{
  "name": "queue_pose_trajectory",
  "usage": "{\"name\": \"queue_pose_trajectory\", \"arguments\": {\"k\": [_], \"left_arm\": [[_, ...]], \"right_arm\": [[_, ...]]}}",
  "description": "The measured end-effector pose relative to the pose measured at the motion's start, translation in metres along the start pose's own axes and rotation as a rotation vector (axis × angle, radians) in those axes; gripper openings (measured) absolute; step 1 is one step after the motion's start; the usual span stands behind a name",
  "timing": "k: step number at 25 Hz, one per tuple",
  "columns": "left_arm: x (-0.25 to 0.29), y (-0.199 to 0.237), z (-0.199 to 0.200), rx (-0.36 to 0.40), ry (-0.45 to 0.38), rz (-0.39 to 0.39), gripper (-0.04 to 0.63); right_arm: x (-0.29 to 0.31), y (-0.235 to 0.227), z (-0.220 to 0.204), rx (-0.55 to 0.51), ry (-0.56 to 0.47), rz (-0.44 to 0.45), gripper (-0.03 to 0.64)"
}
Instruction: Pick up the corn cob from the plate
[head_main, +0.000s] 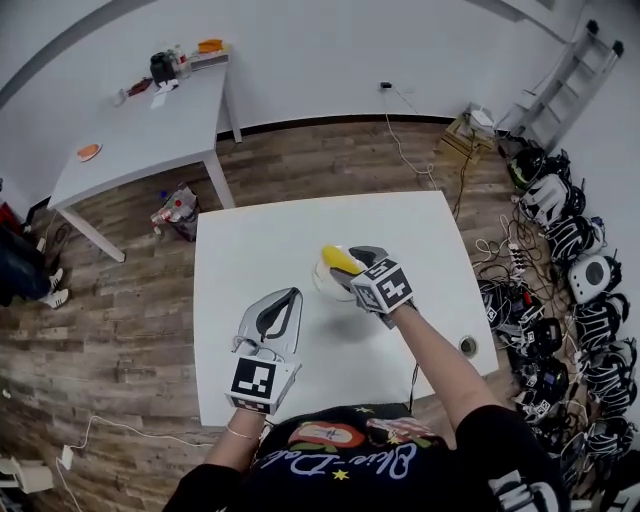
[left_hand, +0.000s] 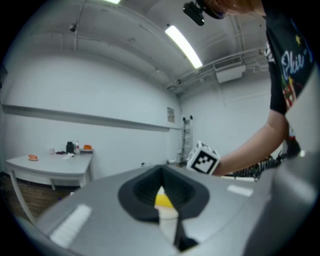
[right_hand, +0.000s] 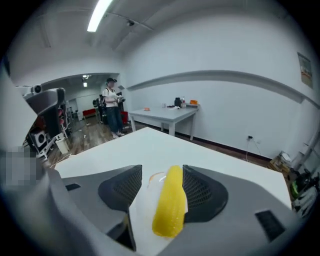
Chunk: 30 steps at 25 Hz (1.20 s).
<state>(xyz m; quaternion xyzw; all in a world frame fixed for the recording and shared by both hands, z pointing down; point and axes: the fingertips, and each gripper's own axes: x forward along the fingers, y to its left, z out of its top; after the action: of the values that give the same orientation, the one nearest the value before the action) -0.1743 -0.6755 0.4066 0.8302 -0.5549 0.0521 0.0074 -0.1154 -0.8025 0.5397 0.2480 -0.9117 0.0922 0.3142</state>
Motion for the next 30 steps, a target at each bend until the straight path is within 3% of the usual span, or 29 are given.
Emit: {"name": "queue_pose_trajectory", "arguments": {"k": [8,16,25,30], "left_arm": [[0.004,0.037,-0.028,-0.089,0.046,0.007,-0.002],[0.012,0.053,-0.042,-0.156,0.048,0.003,-0.002],[0.017,0.043,-0.048,-0.144,0.079,-0.007,-0.002],[0.011,0.028,-0.042,-0.119,0.088,0.008,-0.002]], "right_arm": [[0.054,-0.019,-0.042,0.003,0.265,-0.013,0.236],[0.070,-0.024,-0.062,0.036,0.369,-0.023,0.239],[0.066,-0.028,-0.067,0.110,0.317,-0.002,0.241],[0.039,-0.030,-0.058,0.220,0.175,-0.020,0.241]]}}
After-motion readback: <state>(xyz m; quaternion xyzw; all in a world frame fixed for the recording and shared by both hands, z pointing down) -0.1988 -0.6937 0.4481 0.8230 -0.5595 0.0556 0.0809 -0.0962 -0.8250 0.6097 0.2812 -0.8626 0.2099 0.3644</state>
